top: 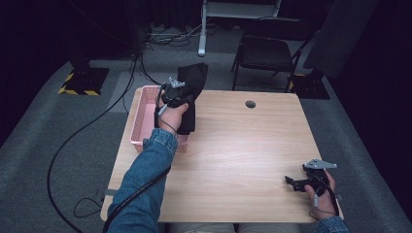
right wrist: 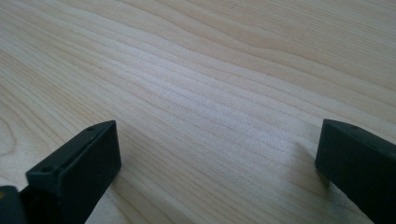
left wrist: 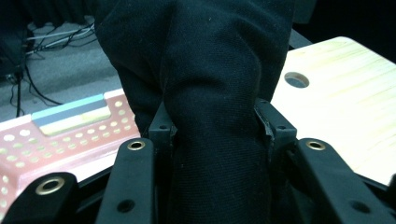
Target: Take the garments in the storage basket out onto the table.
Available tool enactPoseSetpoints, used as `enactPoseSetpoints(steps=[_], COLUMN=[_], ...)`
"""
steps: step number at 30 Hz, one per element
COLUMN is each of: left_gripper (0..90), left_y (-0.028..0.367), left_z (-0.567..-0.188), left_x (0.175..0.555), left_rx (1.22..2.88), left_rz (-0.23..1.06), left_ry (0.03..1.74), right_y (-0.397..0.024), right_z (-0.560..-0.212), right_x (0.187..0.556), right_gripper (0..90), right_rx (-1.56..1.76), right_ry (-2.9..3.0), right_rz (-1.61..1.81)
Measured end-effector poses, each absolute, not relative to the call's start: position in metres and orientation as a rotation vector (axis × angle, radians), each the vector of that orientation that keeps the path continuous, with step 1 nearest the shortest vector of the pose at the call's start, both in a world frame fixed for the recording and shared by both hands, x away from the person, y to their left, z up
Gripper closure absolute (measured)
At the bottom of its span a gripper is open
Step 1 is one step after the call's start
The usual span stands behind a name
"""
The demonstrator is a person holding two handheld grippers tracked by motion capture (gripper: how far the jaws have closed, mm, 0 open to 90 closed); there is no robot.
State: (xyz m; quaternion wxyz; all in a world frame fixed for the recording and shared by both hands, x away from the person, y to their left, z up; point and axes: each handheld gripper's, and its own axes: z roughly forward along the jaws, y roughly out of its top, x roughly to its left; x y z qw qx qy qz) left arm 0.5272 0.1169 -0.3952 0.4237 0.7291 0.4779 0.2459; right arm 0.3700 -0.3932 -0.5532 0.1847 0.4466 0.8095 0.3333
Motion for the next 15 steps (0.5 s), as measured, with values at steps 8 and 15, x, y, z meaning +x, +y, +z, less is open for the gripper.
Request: enactPoseSetpoints(steps=[8,15], left_gripper=[57.1,56.7], left_y=[0.102,0.084], left_z=[-0.385,-0.377], left_x=[0.519,0.514], left_rx=[1.802,1.817], left_rz=[0.609,0.608], left_ry=[1.146,1.082], right_y=[-0.393,-0.393], right_z=[-0.553,-0.553], right_x=[0.370,0.370], right_gripper=[0.0,0.0], right_rx=[1.259,1.259], right_ry=[2.281,2.281], right_rz=[0.940,0.940])
